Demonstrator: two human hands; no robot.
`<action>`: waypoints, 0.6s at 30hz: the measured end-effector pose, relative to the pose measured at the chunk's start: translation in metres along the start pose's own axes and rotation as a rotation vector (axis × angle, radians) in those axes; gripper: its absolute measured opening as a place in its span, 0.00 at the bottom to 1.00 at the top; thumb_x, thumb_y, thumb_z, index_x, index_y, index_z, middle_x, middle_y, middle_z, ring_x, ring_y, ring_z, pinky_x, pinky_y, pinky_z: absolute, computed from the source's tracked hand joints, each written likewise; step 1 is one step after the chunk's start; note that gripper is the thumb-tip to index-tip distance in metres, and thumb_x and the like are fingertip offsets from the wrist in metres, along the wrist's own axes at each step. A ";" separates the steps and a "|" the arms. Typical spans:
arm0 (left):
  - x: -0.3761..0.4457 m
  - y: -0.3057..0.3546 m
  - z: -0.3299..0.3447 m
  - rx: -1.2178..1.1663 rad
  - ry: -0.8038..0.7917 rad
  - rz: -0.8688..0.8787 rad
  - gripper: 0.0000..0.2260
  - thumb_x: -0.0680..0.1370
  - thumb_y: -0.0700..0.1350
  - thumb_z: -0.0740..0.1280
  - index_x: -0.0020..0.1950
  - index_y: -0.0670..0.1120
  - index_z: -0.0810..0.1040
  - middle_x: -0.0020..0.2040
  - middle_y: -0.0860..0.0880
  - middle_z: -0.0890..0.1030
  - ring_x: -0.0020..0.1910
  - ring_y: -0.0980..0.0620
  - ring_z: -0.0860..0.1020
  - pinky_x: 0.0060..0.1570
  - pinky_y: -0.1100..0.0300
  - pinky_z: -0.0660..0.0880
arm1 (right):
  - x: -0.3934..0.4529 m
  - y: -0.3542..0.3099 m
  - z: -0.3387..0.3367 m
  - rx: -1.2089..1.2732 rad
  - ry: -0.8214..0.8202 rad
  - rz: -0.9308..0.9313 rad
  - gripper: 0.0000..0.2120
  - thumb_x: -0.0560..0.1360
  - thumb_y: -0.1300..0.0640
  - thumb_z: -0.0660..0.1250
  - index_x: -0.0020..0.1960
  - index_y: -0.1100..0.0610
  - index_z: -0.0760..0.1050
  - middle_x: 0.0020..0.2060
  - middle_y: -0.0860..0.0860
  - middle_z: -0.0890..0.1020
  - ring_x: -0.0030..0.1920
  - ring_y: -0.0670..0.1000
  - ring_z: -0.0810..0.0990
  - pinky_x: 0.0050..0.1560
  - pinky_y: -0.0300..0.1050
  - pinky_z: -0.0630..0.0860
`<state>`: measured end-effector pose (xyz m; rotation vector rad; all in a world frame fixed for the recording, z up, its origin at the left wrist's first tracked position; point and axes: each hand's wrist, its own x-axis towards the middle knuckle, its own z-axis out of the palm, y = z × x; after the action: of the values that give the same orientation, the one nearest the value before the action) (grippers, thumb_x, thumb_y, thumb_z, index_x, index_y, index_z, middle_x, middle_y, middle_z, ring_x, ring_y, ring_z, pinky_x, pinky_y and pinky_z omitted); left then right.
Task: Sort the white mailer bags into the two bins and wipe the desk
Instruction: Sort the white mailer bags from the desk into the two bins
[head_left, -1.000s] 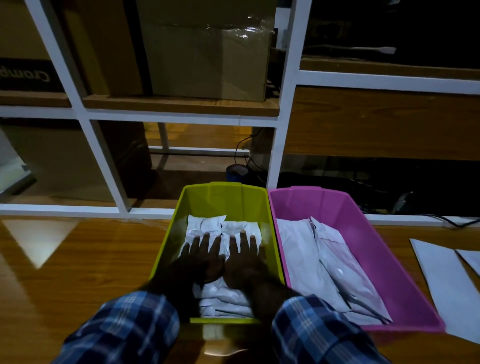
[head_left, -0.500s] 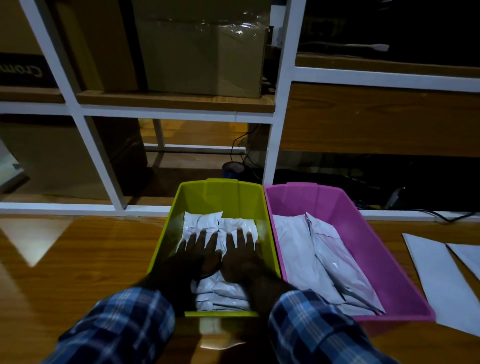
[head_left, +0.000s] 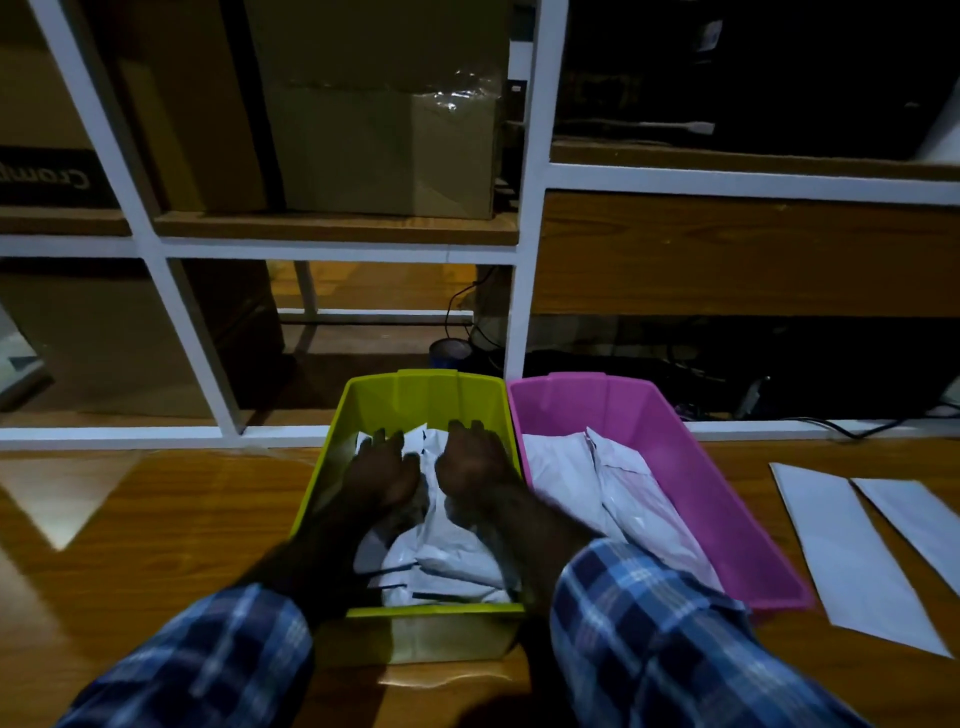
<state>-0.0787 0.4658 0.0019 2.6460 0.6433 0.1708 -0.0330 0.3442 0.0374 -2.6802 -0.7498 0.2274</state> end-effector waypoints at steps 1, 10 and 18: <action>-0.002 0.008 -0.010 -0.026 -0.012 -0.028 0.24 0.81 0.52 0.53 0.72 0.40 0.67 0.71 0.37 0.67 0.70 0.39 0.66 0.67 0.51 0.61 | -0.001 0.000 -0.013 0.039 0.021 -0.006 0.17 0.77 0.58 0.62 0.65 0.61 0.68 0.64 0.60 0.71 0.66 0.62 0.68 0.66 0.53 0.65; -0.030 0.094 -0.057 -0.118 0.153 0.085 0.34 0.68 0.54 0.52 0.71 0.40 0.68 0.74 0.39 0.64 0.72 0.40 0.63 0.68 0.45 0.63 | -0.027 0.034 -0.088 0.228 0.347 -0.041 0.18 0.72 0.63 0.61 0.61 0.57 0.76 0.60 0.58 0.79 0.62 0.60 0.76 0.59 0.49 0.74; -0.046 0.185 -0.032 -0.117 0.206 0.267 0.28 0.68 0.53 0.56 0.67 0.45 0.72 0.68 0.41 0.70 0.68 0.39 0.67 0.63 0.44 0.68 | -0.056 0.128 -0.129 0.259 0.484 0.020 0.18 0.74 0.60 0.62 0.63 0.55 0.76 0.58 0.56 0.81 0.60 0.58 0.78 0.61 0.48 0.74</action>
<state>-0.0501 0.3066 0.1073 2.6102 0.3265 0.5468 0.0117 0.1758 0.1130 -2.3552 -0.5007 -0.2924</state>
